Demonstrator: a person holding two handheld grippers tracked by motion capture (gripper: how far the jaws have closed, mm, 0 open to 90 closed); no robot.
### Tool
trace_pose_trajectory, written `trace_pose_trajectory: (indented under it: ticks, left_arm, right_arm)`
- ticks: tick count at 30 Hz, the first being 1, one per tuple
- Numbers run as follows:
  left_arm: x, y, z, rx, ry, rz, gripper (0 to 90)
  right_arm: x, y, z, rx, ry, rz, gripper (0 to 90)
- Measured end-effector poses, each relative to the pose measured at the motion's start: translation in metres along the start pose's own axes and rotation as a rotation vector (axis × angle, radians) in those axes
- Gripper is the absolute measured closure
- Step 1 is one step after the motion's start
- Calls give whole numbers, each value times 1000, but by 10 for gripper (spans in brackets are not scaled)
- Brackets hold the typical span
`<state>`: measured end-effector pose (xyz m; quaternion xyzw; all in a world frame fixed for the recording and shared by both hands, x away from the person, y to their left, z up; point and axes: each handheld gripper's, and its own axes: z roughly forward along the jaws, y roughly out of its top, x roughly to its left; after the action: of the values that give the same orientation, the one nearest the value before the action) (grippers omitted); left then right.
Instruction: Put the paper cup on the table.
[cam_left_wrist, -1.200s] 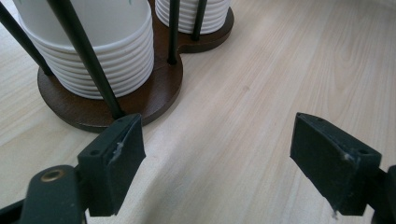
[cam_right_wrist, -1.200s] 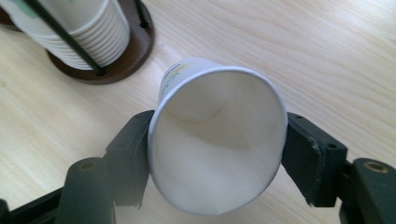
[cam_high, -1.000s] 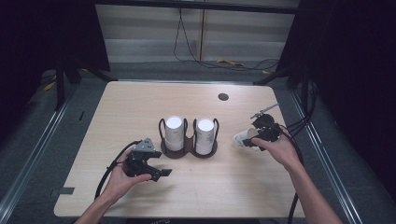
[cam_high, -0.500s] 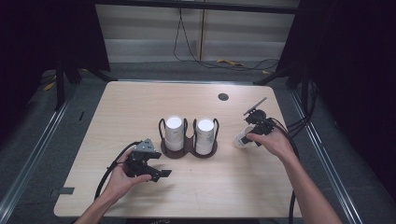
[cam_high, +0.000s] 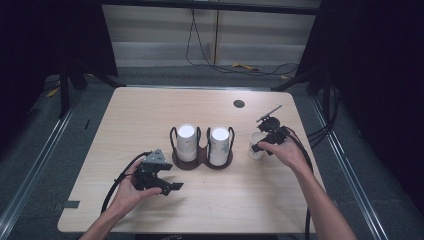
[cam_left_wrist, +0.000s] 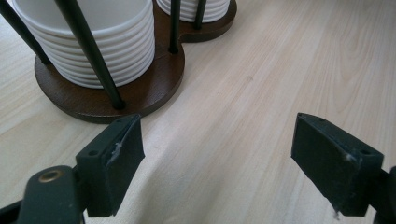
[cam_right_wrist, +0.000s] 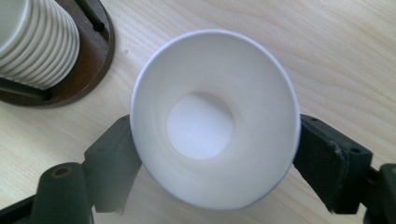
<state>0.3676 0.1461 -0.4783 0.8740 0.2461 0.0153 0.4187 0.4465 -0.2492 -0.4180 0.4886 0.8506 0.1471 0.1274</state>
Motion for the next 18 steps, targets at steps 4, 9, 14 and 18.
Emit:
trace_pose_trajectory:
  ticks: [4,9,14,18]
  left_arm:
    - [1,-1,0,-2,1,-6,169]
    - [1,-1,0,-3,1,-5,169]
    - [2,-1,-4,-16,8,-4,169]
    - [7,-4,-10,-32,28,-23,170]
  right_arm:
    - [1,-1,4,-19,12,20,193]
    - [0,-7,4,-77,9,49,176]
    - [-2,-18,3,-159,38,94,184]
    - [-3,-28,4,-219,49,120,178]
